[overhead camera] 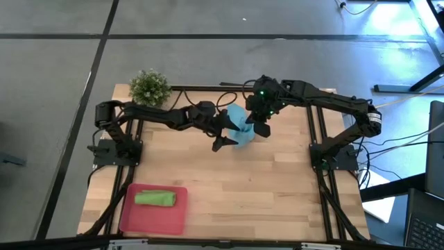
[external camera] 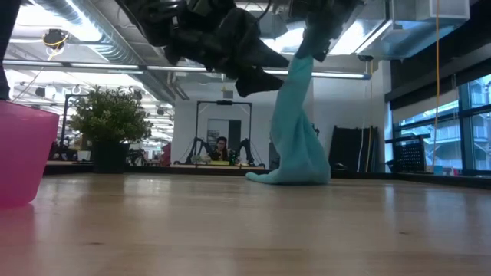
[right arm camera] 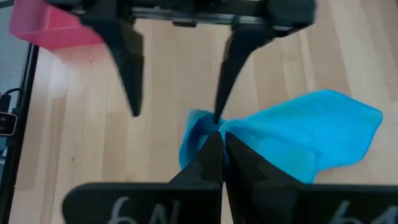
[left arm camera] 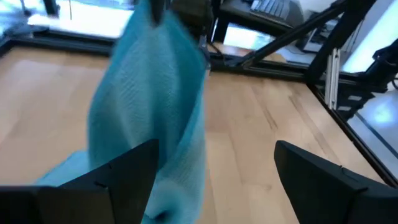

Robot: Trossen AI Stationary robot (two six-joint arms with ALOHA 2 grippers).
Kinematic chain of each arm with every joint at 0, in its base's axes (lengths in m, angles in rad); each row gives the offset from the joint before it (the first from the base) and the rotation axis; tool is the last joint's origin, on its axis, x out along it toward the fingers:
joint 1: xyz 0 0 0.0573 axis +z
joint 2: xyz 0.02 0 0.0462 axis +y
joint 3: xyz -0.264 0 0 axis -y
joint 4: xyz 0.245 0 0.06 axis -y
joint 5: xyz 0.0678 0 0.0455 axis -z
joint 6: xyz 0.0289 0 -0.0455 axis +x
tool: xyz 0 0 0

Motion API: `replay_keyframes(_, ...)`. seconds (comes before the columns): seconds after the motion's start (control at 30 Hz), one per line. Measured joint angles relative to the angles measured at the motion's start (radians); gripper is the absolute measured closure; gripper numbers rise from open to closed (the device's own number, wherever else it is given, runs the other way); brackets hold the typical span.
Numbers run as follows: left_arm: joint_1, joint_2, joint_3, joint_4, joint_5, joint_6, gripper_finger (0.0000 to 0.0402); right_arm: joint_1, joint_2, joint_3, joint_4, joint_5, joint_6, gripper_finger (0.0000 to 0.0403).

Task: Roll microfiber towels into tight, uniform cylinder then place into a basket
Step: Roll the microfiber blue towel

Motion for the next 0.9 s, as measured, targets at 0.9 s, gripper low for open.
replay_keyframes(0.9, -0.046, 0.041, 0.001, 0.015, -0.071, 0.098, 0.0095, -0.022, 0.000, 0.000, 0.000, 0.000, -0.027, 0.0397)
